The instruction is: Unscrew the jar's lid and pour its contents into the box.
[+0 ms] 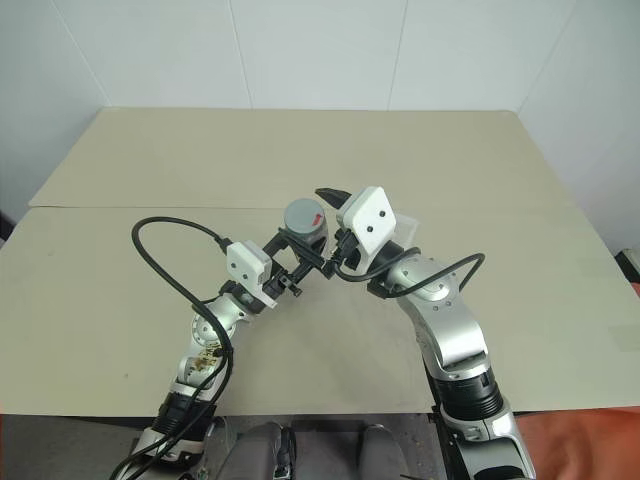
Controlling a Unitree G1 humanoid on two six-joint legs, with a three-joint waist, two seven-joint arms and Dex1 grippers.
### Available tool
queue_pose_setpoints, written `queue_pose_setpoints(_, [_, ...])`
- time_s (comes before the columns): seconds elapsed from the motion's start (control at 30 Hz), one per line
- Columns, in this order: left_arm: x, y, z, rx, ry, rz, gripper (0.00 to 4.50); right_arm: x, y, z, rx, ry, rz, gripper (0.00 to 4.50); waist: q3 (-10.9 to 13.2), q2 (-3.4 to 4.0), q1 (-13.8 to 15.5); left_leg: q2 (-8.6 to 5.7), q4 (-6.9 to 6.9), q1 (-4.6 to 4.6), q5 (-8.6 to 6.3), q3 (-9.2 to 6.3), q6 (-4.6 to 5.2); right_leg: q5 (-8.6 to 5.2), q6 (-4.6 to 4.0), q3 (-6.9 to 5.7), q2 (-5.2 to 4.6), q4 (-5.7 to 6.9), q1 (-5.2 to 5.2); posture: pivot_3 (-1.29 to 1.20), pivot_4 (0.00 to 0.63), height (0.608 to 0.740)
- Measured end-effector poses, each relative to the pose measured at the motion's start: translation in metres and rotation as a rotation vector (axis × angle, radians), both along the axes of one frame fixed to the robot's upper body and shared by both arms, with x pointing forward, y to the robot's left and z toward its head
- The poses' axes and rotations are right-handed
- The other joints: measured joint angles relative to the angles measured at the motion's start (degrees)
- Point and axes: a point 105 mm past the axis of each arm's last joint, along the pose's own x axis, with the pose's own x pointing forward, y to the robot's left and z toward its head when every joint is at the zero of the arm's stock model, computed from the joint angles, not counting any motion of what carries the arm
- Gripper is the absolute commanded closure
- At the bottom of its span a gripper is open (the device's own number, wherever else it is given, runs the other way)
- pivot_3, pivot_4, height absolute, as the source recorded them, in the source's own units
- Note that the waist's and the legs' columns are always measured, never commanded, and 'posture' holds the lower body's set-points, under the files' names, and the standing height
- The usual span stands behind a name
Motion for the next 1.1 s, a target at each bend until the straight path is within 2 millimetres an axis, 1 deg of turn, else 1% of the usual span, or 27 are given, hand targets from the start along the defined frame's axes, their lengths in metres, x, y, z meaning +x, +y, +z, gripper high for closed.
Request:
queue_pose_setpoints(0.4, [0.0, -0.002, -0.004, 0.009, 0.014, -0.013, 2.53, -0.001, 0.001, 0.001, 0.012, 0.006, 0.01, 0.02, 0.0, 0.0, 0.0, 0.0, 0.0, 0.0, 0.0, 0.0, 0.0, 0.0, 0.0, 0.0, 0.0, 0.0, 0.0, 0.0, 0.15, 0.74])
queue_pose_setpoints(0.43, [0.0, -0.002, -0.005, 0.01, 0.016, -0.013, 2.53, -0.001, 0.001, 0.001, 0.017, 0.01, 0.015, 0.41, 0.0, 0.0, 0.0, 0.0, 0.0, 0.0, 0.0, 0.0, 0.0, 0.0, 0.0, 0.0, 0.0, 0.0, 0.0, 0.0, 0.15, 0.74])
queue_pose_setpoints(0.47, [0.0, -0.002, -0.005, 0.011, 0.017, -0.014, 2.53, -0.002, 0.001, 0.001, 0.022, 0.014, 0.02, 0.58, 0.0, 0.0, -0.01, 0.0, 0.0, 0.0, 0.0, 0.0, 0.0, 0.0, 0.0, 0.0, 0.0, 0.0, 0.0, 0.0, 0.15, 0.74])
queue_pose_setpoints(0.57, [0.0, -0.002, -0.005, 0.012, 0.017, -0.017, 2.53, -0.004, 0.003, -0.001, 0.023, 0.026, 0.036, 1.58, 0.0, 0.0, 0.01, 0.0, 0.0, 0.0, 0.0, 0.0, 0.0, 0.0, 0.0, 0.0, 0.0, 0.0, 0.0, 0.0, 0.15, 0.74])
queue_pose_setpoints(0.6, [0.0, -0.002, -0.005, 0.012, 0.017, -0.018, 2.53, -0.004, 0.003, -0.001, 0.025, 0.03, 0.038, 1.7, 0.0, 0.0, 0.01, 0.0, 0.0, 0.0, 0.0, 0.0, 0.0, 0.0, 0.0, 0.0, 0.0, 0.0, 0.0, 0.0, 0.15, 0.74])
queue_pose_setpoints(0.97, [0.0, -0.002, -0.006, 0.018, 0.018, -0.023, 2.53, -0.005, 0.003, -0.001, 0.017, 0.03, 0.046, 1.71, 0.0, 0.0, 0.0, 0.0, 0.0, 0.0, 0.0, 0.0, 0.0, 0.0, 0.0, 0.0, 0.0, 0.0, 0.0, 0.0, 0.15, 0.74])
queue_pose_setpoints(1.1, [-0.005, -0.001, -0.011, 0.02, 0.035, -0.065, 2.53, -0.009, 0.001, -0.004, -0.024, 0.038, 0.101, 1.71, 0.0, 0.0, -0.01, 0.0, 0.0, 0.0, 0.0, 0.0, 0.01, 0.0, 0.0, 0.0, 0.0, -0.01, 0.0, 0.0, 0.15, 0.74])
